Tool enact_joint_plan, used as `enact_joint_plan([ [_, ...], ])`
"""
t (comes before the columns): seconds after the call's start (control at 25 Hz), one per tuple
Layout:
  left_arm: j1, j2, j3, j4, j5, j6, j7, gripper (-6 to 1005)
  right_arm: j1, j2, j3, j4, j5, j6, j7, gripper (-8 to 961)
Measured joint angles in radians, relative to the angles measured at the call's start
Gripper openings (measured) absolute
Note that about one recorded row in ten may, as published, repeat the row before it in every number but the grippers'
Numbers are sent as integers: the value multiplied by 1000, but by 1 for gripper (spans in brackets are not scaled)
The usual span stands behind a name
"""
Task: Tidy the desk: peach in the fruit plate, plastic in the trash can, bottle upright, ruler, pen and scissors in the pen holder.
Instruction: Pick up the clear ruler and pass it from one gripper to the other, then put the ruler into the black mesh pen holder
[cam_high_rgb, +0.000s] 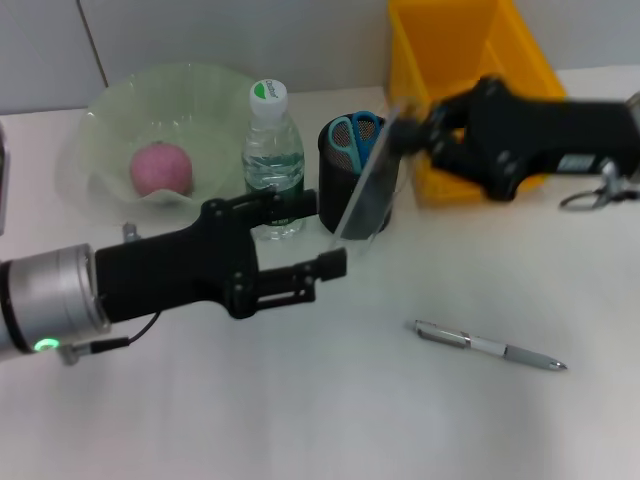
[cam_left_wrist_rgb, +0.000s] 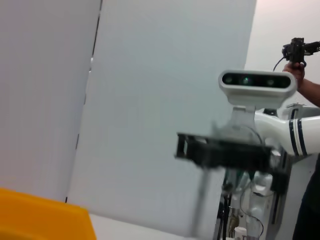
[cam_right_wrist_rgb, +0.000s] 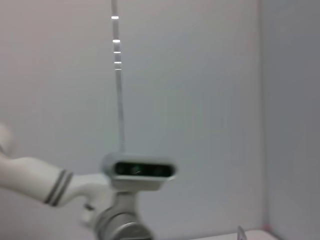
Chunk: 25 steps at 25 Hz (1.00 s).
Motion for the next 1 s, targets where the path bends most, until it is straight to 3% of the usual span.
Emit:
enact_joint_plan([
  [0.12, 17, 2, -1, -11, 28, -1, 7, 703, 5, -13, 134, -51, -67, 10, 70, 10],
  [0.36, 27, -1, -13, -53, 77, -35, 42, 868, 30, -32, 208, -103, -100, 64, 183, 10],
  [0.76, 51, 10, -24, -101, 78, -35, 88, 863, 103, -40, 204, -155, -206, 174, 308, 10],
  [1.0, 59, 9, -23, -104, 78, -35, 89, 864, 150, 0, 199, -151, -318, 267, 327, 10],
])
